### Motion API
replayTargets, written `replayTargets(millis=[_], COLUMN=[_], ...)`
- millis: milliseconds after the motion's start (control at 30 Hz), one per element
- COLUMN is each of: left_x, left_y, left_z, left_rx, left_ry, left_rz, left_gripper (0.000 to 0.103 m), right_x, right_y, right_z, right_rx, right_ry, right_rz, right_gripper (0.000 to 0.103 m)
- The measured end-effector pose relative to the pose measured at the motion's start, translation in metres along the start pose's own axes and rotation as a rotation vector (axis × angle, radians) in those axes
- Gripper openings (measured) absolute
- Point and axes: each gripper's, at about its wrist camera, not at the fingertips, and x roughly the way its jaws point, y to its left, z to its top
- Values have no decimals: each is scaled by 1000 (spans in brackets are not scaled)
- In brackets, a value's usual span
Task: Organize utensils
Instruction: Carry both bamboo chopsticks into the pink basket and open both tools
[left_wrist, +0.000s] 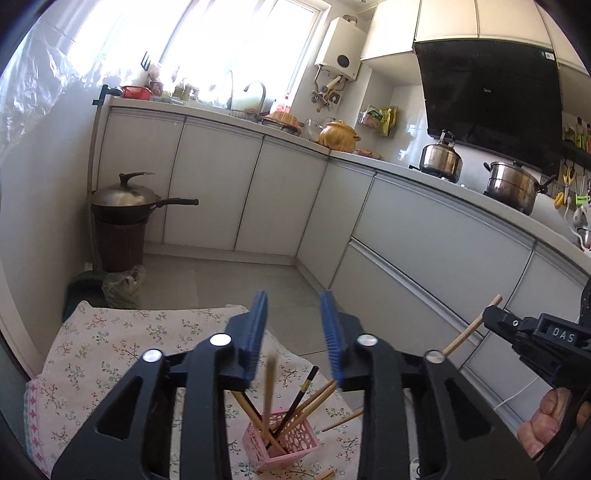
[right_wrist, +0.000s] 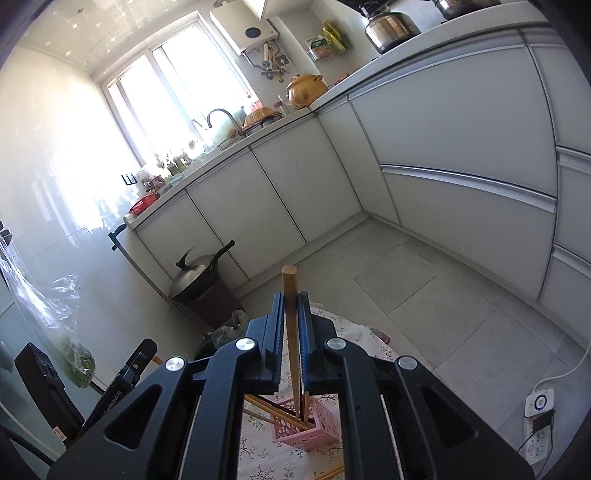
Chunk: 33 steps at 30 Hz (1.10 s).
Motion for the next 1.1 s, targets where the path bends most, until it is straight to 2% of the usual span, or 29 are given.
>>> replayTargets(millis=[33, 333, 467, 867, 967, 1100], left_x=[-3, -31, -38, -39, -37, -34], left_y=[2, 22, 24, 32, 30, 23], left_z=[1, 16, 19, 19, 17, 14], left_rx=[-8, -62, -48, -55, -55, -33], left_ry=[-11, -78, -91, -76, -67, -55], left_rz=[4, 56, 75, 82, 75, 65], left_gripper=[44, 49, 50, 51, 52, 53], right_x=[2, 18, 28, 42, 55, 65], right_y=[1, 12, 16, 35, 31, 27], right_z=[-1, -5, -9, -19, -23, -25], right_rx=[-1, -17, -24, -100, -90, -69], right_ry=[3, 20, 31, 41, 56, 93], right_rz=[1, -5, -14, -59, -36, 11], right_gripper=[8, 8, 8, 8, 8, 21])
